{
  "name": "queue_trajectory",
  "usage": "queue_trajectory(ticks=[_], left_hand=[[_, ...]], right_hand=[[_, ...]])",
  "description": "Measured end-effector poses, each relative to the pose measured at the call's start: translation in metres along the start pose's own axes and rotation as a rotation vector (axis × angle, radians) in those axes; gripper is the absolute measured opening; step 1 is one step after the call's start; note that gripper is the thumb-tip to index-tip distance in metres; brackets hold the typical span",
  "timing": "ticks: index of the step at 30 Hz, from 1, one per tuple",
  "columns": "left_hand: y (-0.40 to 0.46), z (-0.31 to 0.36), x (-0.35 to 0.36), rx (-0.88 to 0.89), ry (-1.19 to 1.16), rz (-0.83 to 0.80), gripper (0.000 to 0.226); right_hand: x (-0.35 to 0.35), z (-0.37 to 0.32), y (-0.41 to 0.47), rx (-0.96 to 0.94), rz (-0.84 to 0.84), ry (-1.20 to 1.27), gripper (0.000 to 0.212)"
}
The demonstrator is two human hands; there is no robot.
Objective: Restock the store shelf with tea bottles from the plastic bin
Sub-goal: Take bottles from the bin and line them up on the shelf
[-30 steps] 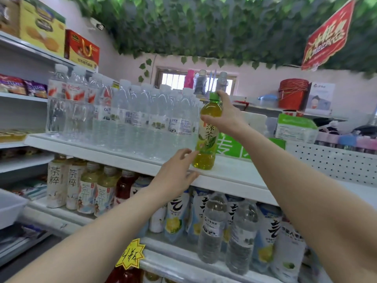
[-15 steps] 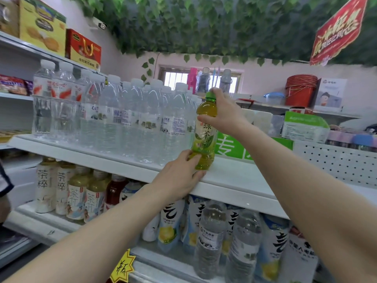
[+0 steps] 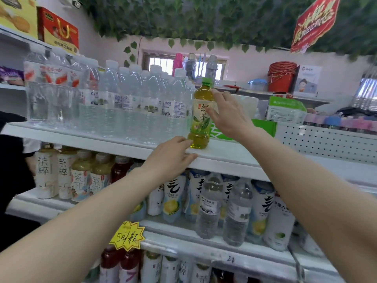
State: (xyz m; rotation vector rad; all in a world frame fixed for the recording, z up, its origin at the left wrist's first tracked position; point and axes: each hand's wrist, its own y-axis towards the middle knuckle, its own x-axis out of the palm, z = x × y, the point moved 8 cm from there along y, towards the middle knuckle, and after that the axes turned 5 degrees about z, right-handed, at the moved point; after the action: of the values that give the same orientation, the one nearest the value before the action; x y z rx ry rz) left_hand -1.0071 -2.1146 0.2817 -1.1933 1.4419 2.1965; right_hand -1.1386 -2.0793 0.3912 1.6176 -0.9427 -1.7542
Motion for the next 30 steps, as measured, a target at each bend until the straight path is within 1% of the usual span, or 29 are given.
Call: queue_trajectory(ticks=[3, 7, 9, 13, 16, 17, 19, 23, 28, 30], left_hand=[[-0.031, -0.006, -0.013, 0.025, 0.018, 0.019, 0.054], [-0.08, -0.027, -0.013, 0.037, 0.043, 0.048, 0.051], [-0.11, -0.041, -0.004, 0.033, 0.044, 0.046, 0.048], [-0.178, -0.076, 0.031, -0.018, 0.035, -0.034, 0.05], [-0.239, -0.104, 0.067, -0.062, 0.002, -0.09, 0.043], [-0.252, -0.104, 0.07, -0.075, 0.005, -0.088, 0.042], [-0.321, -0.141, 0.123, -0.191, -0.053, -0.198, 0.042], [-0.409, -0.153, 0.177, -0.317, -0.113, -0.322, 0.041], [-0.527, -0.15, 0.268, -0.414, -0.182, -0.59, 0.041], [-0.554, -0.147, 0.293, -0.446, -0.206, -0.63, 0.046]], right_hand=[[-0.003, -0.015, -0.036, -0.035, -0.022, -0.095, 0.051], [0.001, -0.042, -0.095, -0.095, -0.015, -0.182, 0.05], [0.01, -0.054, -0.132, -0.102, -0.037, -0.17, 0.051], [0.051, -0.083, -0.218, -0.098, -0.166, -0.129, 0.05], [0.086, -0.101, -0.3, -0.082, -0.249, -0.065, 0.048], [0.089, -0.108, -0.319, -0.078, -0.26, -0.063, 0.048], [0.157, -0.134, -0.4, -0.046, -0.428, 0.057, 0.047], [0.199, -0.157, -0.5, 0.007, -0.586, 0.141, 0.044], [0.273, -0.175, -0.618, 0.073, -0.883, 0.261, 0.05], [0.294, -0.169, -0.648, 0.104, -0.944, 0.291, 0.053]])
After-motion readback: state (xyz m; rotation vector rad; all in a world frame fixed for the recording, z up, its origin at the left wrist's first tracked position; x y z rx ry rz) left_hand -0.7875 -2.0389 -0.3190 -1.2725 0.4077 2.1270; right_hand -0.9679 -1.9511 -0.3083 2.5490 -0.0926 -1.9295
